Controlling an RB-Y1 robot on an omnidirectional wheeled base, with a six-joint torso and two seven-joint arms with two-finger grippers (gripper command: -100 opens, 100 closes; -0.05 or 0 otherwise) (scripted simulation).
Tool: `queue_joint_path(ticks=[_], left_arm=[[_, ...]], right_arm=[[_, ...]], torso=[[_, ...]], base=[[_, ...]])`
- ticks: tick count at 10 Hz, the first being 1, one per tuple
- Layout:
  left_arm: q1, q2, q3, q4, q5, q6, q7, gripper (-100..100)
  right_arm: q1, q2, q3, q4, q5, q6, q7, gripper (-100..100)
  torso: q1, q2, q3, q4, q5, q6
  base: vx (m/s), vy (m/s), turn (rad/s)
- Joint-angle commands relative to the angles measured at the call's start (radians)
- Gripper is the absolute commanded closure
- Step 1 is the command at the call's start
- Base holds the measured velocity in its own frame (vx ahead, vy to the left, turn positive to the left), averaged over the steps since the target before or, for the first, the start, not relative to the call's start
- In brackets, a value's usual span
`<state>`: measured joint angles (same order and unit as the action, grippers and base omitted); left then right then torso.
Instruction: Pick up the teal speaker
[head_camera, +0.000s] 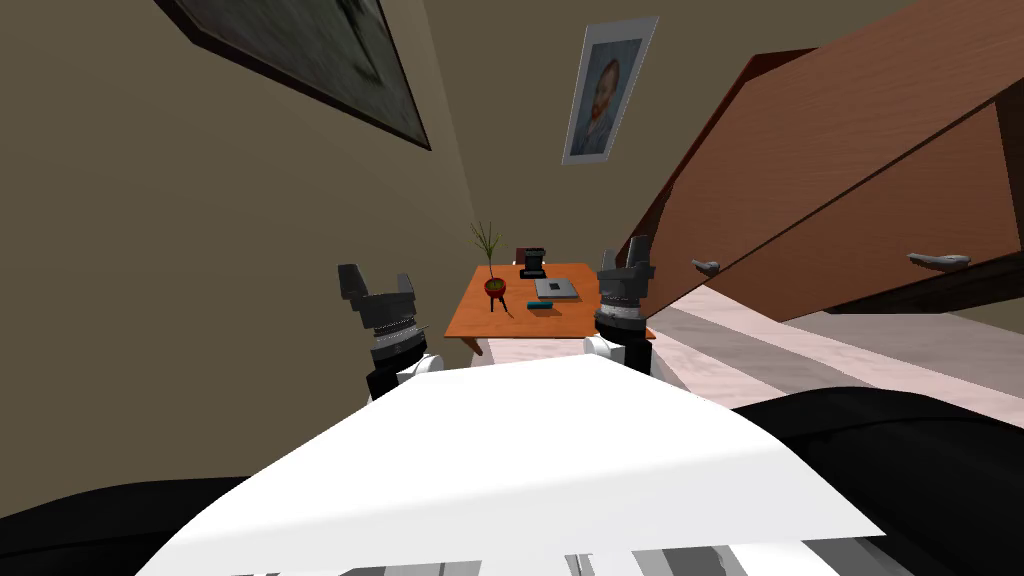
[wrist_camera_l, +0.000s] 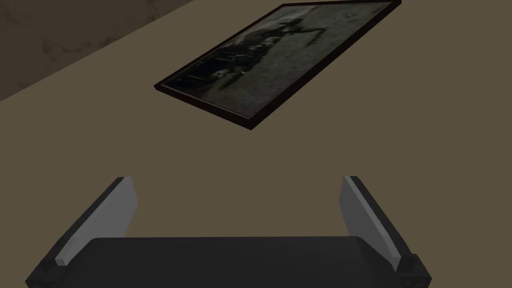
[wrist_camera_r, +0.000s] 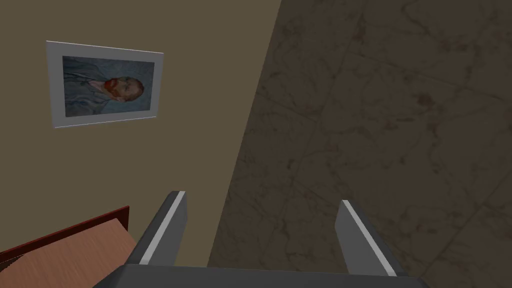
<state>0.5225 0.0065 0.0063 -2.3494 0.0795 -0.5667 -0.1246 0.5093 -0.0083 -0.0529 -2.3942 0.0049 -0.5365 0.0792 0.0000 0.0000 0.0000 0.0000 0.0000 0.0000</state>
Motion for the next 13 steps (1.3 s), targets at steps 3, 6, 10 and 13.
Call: queue_joint_path(ticks=[3,6,10,13], left_arm=[[0.000,0.000,0.000,0.000,0.000,0.000,0.000,0],[0.000,0.000,0.000,0.000,0.000,0.000,0.000,0],[0.000,0.000,0.000,0.000,0.000,0.000,0.000,0],[0.000,0.000,0.000,0.000,0.000,0.000,0.000,0]], right_arm=[[0.021,-0.075,0.036,0.032,0.023,0.005,0.015,-100],[0.052,-0.162,0.098,0.094,0.062,0.015,0.038,-100],[0.088,-0.267,0.183,0.188,0.114,0.028,0.066,-100],[0.111,-0.346,0.249,0.263,0.154,0.038,0.084,-100]], torso=[[-0.001,0.005,0.003,0.001,0.000,0.000],[0.000,0.011,0.007,0.003,0.000,0.000],[0.000,0.011,0.007,0.003,0.000,0.000],[-0.002,0.008,0.005,0.002,0.000,0.000]], base=[[-0.084,0.003,0.038],[-0.175,0.001,0.100],[-0.169,0.003,0.098],[-0.125,-0.012,0.133]])
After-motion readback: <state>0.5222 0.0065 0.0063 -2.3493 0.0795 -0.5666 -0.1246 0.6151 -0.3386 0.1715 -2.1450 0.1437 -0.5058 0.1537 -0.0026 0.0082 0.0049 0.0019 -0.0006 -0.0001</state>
